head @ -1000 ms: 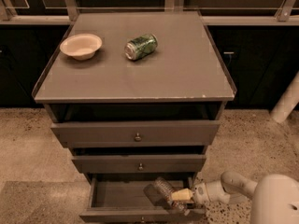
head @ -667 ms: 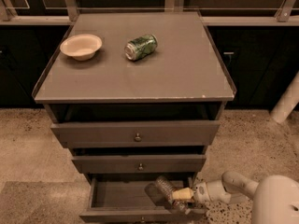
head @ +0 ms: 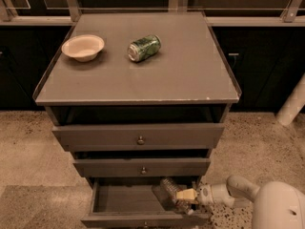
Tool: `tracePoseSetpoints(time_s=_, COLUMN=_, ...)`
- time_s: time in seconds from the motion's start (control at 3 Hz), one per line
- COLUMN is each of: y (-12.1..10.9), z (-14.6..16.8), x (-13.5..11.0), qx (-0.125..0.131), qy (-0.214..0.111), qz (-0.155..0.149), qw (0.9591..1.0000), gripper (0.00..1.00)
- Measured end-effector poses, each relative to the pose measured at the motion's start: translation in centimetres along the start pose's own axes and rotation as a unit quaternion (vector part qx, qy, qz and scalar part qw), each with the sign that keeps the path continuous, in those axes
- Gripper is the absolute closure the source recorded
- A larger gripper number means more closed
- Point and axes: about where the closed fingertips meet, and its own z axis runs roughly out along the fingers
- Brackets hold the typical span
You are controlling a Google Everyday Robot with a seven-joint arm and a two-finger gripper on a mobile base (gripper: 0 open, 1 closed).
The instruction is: Place water bottle into bottom drawer
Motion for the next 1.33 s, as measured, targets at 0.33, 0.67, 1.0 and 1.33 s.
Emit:
tracePoseSetpoints(time_s=0.33, y=-2.3, z=0.4, x=-2.0, qx=0.016, qy=-0.027, qz=0.023, qw=0.9993, gripper=1.00)
tracePoseSetpoints(time_s=0.67, y=-5.1, z=0.7, x=-3.6, qx=0.040, qy=-0.050, qz=0.050, qw=0.9967, gripper=1.00)
tracePoseSetpoints(time_s=1.0, y=-6.8, z=0.9, x=-4.2, qx=0.063, qy=-0.064, qz=0.066, qw=0.9938, gripper=1.00)
tracePoseSetpoints(time_s=1.33, y=-6.9, z=0.9, x=-4.2, qx=0.064, qy=-0.065, qz=0.066, qw=0.9936, gripper=0.81)
